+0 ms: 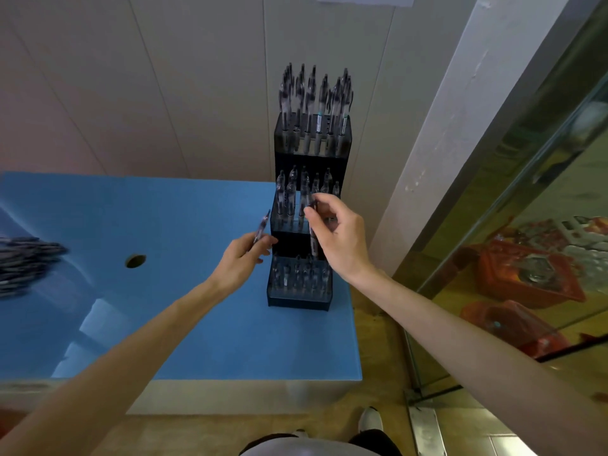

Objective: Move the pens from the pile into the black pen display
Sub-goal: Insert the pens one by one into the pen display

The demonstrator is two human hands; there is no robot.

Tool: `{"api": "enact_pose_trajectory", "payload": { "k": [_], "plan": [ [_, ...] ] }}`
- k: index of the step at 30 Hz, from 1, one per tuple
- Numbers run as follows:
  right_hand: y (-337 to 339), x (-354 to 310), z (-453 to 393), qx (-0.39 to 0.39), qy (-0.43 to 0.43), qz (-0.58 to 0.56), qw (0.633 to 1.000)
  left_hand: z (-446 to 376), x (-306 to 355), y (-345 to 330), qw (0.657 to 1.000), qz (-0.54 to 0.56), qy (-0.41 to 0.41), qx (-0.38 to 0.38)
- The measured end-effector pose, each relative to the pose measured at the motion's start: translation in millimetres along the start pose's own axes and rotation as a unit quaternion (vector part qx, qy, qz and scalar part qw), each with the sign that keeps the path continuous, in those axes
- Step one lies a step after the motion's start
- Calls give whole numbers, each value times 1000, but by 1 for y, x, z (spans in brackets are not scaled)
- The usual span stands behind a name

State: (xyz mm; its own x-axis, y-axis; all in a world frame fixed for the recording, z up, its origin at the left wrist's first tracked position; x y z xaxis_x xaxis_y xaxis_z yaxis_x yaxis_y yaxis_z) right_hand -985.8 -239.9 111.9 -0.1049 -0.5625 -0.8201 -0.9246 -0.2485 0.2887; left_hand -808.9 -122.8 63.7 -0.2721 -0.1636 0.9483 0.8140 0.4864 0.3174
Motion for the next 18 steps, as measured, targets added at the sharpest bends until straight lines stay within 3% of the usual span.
{"api": "enact_pose_trajectory", "payload": {
  "k": [4,10,18],
  "plan": [
    [-9,5,2,1,-15,-8,1000,0,4,8,999,2,-21,46],
    [-20,27,13,-74,-16,83,994,1,11,7,995,76,13,63],
    [-24,49,26,-164,-21,140,976,-4,12,13,995,93,28,19]
  ]
}}
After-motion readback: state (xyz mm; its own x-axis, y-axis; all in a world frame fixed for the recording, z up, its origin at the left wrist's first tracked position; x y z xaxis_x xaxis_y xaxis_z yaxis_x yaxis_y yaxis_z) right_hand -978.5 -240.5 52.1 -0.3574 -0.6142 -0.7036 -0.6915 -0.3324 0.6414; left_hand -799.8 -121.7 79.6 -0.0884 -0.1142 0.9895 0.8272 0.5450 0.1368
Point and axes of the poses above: each hand's wrist, its own z-axis away from the middle knuckle, its own y-axis out of the back of the hand, x = y × z, the point moved 1 cm from there along -z, towards the middle knuckle, and after that the axes turned 7 degrees about x, right-handed, at the moved point
